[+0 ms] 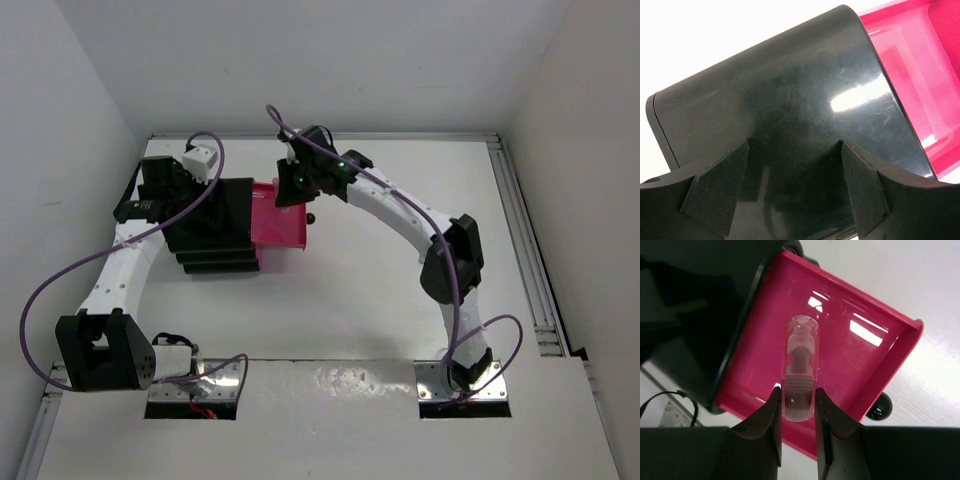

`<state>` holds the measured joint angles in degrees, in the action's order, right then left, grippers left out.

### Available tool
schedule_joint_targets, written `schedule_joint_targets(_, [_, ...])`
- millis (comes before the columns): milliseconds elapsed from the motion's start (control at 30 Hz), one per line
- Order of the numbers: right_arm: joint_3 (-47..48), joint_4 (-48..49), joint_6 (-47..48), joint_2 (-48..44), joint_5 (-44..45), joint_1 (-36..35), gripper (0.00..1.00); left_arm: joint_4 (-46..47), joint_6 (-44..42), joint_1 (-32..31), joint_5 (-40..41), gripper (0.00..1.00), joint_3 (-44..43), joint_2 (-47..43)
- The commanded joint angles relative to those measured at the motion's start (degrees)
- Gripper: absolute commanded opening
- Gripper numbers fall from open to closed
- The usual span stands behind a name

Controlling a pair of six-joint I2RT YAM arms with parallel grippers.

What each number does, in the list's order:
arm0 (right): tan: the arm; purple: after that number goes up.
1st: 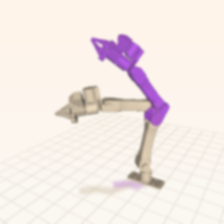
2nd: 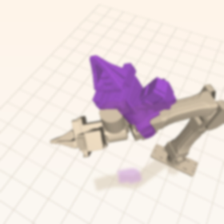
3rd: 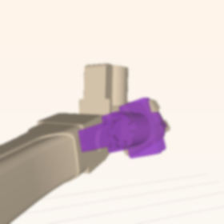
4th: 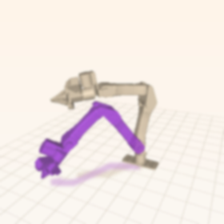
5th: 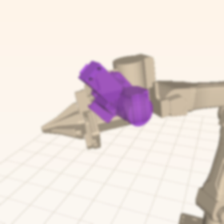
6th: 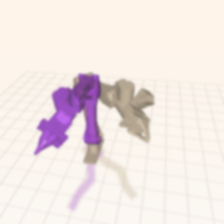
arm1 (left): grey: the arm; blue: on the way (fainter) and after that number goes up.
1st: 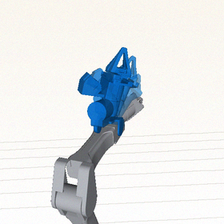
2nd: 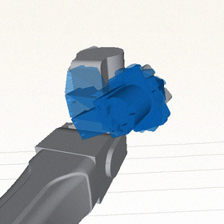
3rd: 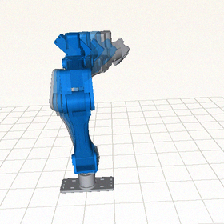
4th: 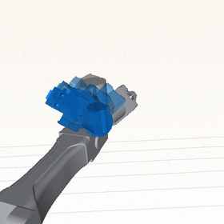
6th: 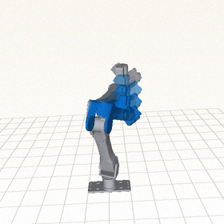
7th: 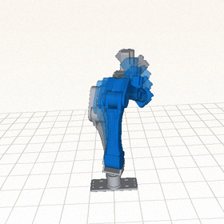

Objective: Sort the stationery into containers
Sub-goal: Place the stationery in the storage box.

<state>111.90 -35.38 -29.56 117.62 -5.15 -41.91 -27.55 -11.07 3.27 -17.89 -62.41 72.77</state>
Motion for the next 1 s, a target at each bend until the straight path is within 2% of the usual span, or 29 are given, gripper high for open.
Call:
schedule_joint_targets(0, [3.1, -1.4, -1.3, 2.2, -1.0, -0.9, 0.1, -5.8, 0.3, 0.9, 0.8, 0.81, 1.9, 1.1])
schedule_joint_targets(167, [4.8, -2.1, -2.5, 4.3, -0.7, -1.3, 0.21, -5.9, 0.1, 1.0, 0.7, 0.81, 1.9, 1.0])
schedule_joint_targets(300, [6.9, -3.5, -2.0, 4.8, -0.3, -1.4, 0.49, -5.9, 0.1, 0.9, 0.5, 0.81, 1.9, 0.8])
schedule_joint_targets(333, [6.7, -3.4, -2.0, 4.4, -0.3, -1.3, 0.59, -5.9, 0.0, 0.9, 0.5, 0.81, 1.9, 0.7])
schedule_joint_targets(367, [6.4, -3.6, -2.0, 3.8, 0.1, -1.4, 0.61, -5.9, 0.0, 1.0, 0.4, 0.81, 1.9, 0.6])
schedule_joint_targets(467, [5.4, -3.9, -1.0, 1.0, 0.9, -1.2, 0.63, -5.9, -0.3, 1.0, 0.2, 0.81, 1.9, 0.4])
schedule_joint_targets(633, [0.3, -2.5, 3.8, -8.0, 5.0, 1.2, 0.59, -6.1, -1.1, 1.0, -0.5, 0.81, 1.5, 0.1])
schedule_joint_targets(733, [-11.1, -1.5, 5.9, -17.6, 7.7, 6.3, 0.57, -6.4, -1.3, 0.9, -0.7, 0.81, 1.4, 0.1])
schedule_joint_targets(967, [-30.3, -2.3, 13.9, -30.7, 11.8, 17.7, 0.56, -6.6, -1.6, 1.0, -0.7, 0.81, 2.2, -0.5])
